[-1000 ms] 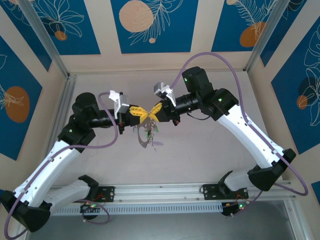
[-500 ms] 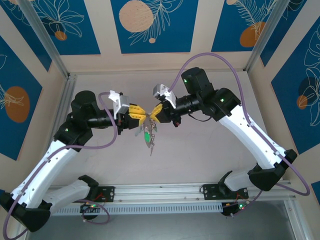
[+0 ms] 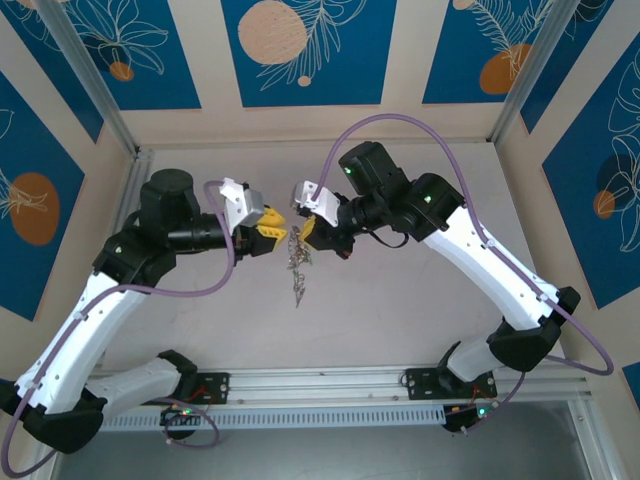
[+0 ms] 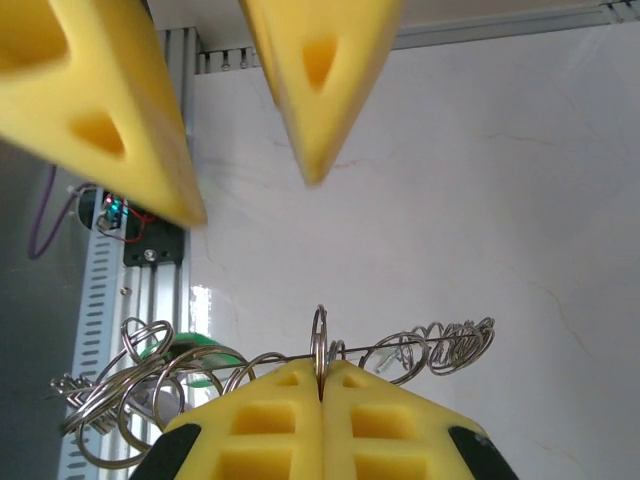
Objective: Put the keys on the keyring
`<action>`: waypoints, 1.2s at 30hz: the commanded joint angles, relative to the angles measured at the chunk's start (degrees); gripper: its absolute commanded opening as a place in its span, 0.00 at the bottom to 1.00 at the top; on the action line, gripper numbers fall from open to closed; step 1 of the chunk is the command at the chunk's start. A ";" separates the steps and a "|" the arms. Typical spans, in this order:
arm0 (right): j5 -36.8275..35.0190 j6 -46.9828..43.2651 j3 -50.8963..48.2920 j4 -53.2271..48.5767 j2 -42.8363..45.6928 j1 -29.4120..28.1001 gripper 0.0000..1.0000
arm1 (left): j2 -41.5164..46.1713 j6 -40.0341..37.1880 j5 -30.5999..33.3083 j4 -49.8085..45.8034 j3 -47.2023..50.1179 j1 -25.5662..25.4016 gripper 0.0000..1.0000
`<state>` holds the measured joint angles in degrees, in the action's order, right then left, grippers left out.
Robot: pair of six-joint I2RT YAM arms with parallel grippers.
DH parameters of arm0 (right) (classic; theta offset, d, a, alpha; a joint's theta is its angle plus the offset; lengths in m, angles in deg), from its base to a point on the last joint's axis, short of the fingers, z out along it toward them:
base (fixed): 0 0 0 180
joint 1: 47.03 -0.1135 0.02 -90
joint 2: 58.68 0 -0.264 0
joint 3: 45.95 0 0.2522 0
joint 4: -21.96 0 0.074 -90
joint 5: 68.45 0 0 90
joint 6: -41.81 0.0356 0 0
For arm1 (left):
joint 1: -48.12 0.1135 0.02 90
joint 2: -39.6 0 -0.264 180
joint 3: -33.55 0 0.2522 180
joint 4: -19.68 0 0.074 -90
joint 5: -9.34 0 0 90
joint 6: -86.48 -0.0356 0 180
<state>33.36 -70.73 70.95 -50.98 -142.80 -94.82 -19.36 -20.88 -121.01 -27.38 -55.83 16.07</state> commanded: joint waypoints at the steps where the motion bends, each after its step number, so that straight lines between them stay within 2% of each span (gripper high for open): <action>1: -1.10 -1.81 3.67 -1.52 0.04 -1.21 0.00 | -0.64 -2.74 0.81 -3.35 -1.15 -0.96 0.25; 14: -1.51 -2.83 7.60 -5.07 -1.74 -3.70 0.00 | -3.25 -3.51 0.28 -1.78 -0.79 -2.07 0.25; 36: 2.06 -1.98 9.71 -3.04 -2.10 -2.18 0.00 | -3.31 -3.17 1.61 -1.02 1.06 -4.86 0.18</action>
<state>31.03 -72.64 77.74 -57.95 -144.44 -97.01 -22.25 -23.40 -119.73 -28.39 -55.48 12.60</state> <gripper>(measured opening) 0.048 0.192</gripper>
